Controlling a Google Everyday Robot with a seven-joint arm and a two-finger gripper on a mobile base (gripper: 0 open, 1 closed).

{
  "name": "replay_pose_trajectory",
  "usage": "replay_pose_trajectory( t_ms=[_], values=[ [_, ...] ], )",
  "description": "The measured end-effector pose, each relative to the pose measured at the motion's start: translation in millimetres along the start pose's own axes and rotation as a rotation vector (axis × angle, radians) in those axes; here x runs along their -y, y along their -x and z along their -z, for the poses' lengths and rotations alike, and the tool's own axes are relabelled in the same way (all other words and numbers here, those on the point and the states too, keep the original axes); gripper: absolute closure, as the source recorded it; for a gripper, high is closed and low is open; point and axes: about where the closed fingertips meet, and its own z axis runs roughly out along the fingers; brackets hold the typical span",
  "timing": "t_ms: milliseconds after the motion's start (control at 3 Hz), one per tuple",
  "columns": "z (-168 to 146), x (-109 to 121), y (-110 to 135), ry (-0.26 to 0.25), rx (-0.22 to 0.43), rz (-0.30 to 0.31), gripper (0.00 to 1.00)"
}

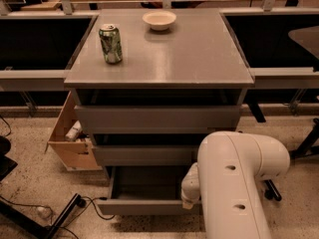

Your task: Open bottom drawer

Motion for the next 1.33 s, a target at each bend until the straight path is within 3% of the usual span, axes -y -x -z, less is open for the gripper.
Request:
replay_pose_trajectory(
  t_ms=[333, 667, 1333],
  values=[
    [1.8, -21.8, -12.6, 0.037, -0.005, -0.018, 1.0],
    [1.8, -21.8, -12.6, 0.037, -0.005, -0.018, 0.81],
    [1.8, -21.8, -12.6, 0.037, -0.005, -0.018, 0.34]
  ],
)
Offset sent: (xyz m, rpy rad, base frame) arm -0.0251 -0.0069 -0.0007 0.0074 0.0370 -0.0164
